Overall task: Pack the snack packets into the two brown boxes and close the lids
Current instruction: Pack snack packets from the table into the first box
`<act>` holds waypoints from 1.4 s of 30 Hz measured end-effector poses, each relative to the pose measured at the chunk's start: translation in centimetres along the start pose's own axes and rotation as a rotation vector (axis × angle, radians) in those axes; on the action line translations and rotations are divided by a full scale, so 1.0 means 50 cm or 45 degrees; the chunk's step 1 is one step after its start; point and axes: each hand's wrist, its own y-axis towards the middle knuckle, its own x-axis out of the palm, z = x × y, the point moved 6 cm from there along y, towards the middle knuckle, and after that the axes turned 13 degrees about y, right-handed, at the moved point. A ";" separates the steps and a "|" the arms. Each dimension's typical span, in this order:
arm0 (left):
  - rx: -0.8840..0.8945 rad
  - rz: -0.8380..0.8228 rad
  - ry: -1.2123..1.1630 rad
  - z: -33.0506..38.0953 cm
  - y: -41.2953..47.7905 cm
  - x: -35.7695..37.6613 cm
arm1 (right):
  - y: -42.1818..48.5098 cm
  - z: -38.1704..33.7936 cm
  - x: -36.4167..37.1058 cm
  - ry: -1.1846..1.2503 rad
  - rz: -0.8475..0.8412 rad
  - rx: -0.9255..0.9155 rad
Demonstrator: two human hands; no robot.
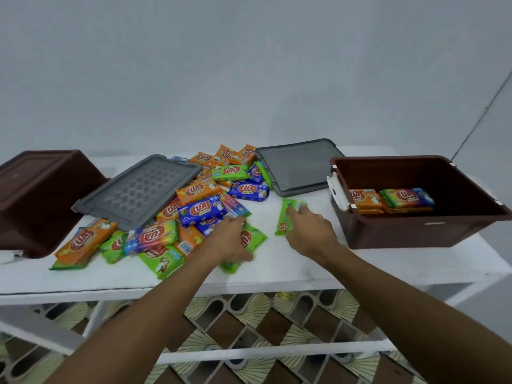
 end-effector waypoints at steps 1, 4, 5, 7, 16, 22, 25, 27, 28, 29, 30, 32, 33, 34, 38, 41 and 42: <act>0.001 -0.015 -0.017 0.001 -0.001 0.002 | 0.000 -0.003 -0.002 -0.012 -0.003 -0.008; -0.038 -0.078 -0.087 -0.001 -0.005 0.004 | 0.005 -0.001 0.009 -0.036 -0.142 0.003; -0.044 -0.091 -0.097 -0.001 -0.006 0.002 | 0.009 -0.004 0.015 -0.058 -0.210 0.002; -0.051 -0.094 -0.157 0.001 -0.009 -0.007 | 0.015 -0.012 0.018 -0.081 -0.275 -0.002; -0.206 0.031 -1.361 -0.018 -0.012 -0.091 | 0.042 -0.052 -0.146 0.350 -0.046 -0.159; -0.140 0.197 -1.381 0.017 0.014 -0.174 | 0.054 -0.004 -0.309 0.517 0.089 -0.166; -0.050 0.168 -1.478 0.062 0.029 -0.207 | 0.056 0.079 -0.360 0.731 0.090 -0.043; 0.030 0.173 -1.496 0.100 0.039 -0.234 | 0.052 0.132 -0.378 0.887 -0.016 0.024; 0.060 0.190 -1.483 0.122 0.048 -0.247 | 0.046 0.158 -0.389 0.934 -0.061 0.053; 0.080 0.211 -1.470 0.143 0.053 -0.260 | 0.041 0.180 -0.397 0.949 -0.087 0.085; 0.086 0.233 -1.451 0.162 0.061 -0.271 | 0.036 0.203 -0.404 0.950 -0.083 0.121; 0.088 0.262 -1.404 0.214 0.080 -0.285 | 0.029 0.260 -0.417 0.949 -0.024 0.196; 0.095 0.273 -1.383 0.256 0.093 -0.292 | 0.025 0.299 -0.432 0.942 0.008 0.224; 0.100 0.278 -1.353 0.273 0.096 -0.294 | 0.026 0.318 -0.429 0.944 0.013 0.246; 0.250 0.275 -1.155 0.392 0.128 -0.303 | 0.017 0.402 -0.450 0.979 0.043 0.256; 0.385 0.206 -0.918 0.475 0.149 -0.294 | 0.009 0.440 -0.454 1.016 -0.068 0.202; 0.420 0.174 -0.810 0.503 0.157 -0.286 | 0.009 0.454 -0.453 0.989 -0.107 0.183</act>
